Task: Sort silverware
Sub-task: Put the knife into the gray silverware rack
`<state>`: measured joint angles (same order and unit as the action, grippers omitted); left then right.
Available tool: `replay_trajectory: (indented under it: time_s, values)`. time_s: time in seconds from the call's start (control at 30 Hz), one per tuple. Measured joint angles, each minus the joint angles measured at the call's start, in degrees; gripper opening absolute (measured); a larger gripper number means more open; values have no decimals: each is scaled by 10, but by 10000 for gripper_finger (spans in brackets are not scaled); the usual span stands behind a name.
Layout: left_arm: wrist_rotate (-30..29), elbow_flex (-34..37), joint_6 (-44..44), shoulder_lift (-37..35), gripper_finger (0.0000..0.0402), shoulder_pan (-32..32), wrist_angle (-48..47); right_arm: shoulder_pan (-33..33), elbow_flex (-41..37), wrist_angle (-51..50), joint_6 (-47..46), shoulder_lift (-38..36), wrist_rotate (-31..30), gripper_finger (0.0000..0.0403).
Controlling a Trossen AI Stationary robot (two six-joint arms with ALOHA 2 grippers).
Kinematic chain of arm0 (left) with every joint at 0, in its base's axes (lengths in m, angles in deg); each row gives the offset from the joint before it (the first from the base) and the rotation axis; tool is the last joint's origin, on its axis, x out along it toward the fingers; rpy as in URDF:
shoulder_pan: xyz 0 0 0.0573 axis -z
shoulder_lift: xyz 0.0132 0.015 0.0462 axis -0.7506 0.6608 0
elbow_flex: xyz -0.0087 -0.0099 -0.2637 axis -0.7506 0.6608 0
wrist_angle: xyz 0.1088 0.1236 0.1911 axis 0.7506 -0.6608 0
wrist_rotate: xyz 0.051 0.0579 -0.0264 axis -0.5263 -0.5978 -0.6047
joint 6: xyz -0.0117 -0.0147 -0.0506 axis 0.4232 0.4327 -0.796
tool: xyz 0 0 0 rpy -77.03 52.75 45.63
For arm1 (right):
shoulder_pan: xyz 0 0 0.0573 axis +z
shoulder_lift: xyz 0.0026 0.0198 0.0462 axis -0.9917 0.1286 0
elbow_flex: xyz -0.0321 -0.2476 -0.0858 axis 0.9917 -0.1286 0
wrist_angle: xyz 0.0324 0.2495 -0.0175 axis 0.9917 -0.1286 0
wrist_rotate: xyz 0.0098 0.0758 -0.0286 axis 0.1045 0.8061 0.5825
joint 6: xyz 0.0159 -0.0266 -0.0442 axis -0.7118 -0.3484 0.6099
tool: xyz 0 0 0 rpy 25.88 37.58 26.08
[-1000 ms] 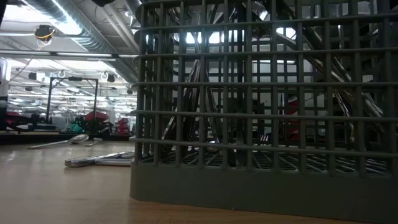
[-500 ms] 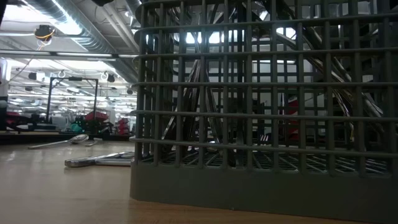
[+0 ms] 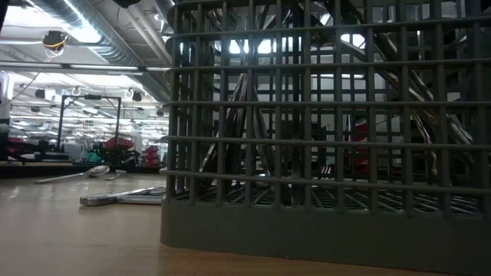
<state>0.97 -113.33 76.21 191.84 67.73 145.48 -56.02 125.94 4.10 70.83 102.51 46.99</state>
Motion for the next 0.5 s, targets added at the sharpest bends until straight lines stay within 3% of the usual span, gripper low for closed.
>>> replay_trajectory:
  time_s: [0.23, 0.5]
  values:
    - [0, 0, 0, 0, 42, 0, 2, 0, 0, 0, 13, 0, 1, 13]
    - [0, 0, 0, 0, 42, 0, 0, 0, 0, -1, 12, 0, -3, 10]
